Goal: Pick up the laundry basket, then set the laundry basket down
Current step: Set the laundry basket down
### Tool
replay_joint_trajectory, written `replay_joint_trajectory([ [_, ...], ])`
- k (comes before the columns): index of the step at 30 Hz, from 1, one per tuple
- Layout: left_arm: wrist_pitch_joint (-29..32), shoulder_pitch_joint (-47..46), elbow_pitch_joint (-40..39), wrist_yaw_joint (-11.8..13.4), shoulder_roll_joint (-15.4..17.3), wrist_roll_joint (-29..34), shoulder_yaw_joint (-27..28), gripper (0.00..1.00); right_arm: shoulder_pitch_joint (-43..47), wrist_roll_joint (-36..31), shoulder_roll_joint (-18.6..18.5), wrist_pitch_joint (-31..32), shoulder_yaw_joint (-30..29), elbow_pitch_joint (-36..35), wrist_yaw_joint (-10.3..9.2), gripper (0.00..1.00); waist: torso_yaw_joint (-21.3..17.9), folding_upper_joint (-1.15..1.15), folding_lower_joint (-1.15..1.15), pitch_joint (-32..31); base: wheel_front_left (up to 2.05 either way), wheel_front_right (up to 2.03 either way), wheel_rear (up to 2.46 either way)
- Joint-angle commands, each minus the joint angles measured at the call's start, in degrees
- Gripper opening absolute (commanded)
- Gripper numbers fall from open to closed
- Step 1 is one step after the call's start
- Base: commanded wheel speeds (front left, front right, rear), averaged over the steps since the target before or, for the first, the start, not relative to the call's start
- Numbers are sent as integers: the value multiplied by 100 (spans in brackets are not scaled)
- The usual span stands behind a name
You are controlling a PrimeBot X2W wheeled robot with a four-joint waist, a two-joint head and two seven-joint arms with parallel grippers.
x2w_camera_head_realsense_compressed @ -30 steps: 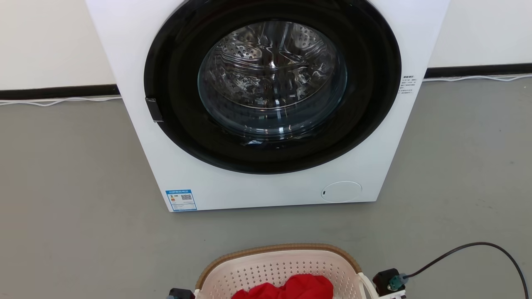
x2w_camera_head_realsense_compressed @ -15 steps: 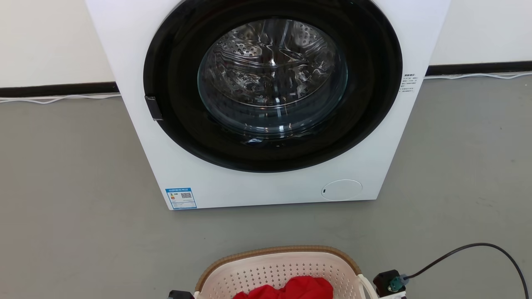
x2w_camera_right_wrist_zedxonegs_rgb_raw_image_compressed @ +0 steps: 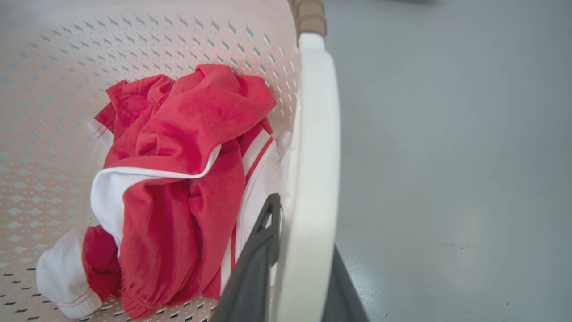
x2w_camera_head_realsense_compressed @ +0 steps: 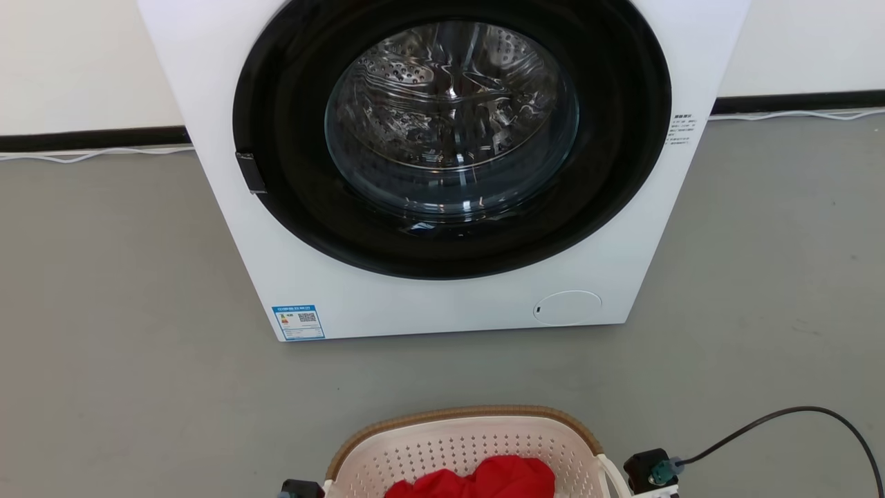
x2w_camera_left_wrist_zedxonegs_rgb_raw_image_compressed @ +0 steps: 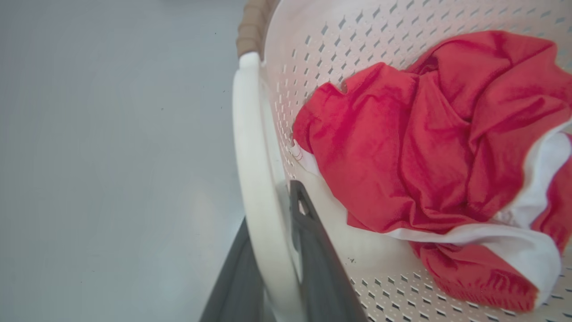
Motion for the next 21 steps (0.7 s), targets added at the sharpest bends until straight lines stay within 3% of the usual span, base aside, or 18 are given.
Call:
replay_joint_trajectory([
  [1, -126, -366, -84, -11, -26, -31, 50, 0, -103, -32, 176, -104, 163, -120, 145, 0, -3, 0, 0, 20, 0, 0, 0],
  [10, -253, -757, -25, 68, -26, -58, 4, 0, -432, -34, 176, -411, 153, -94, 145, 0, 49, 0, 0, 470, 0, 0, 0],
  [21, -557, -1746, 70, 24, 100, -21, 81, 0, -1343, -138, 176, -1072, -25, -6, 145, 0, 164, 0, 0, 1735, 0, 0, 0],
])
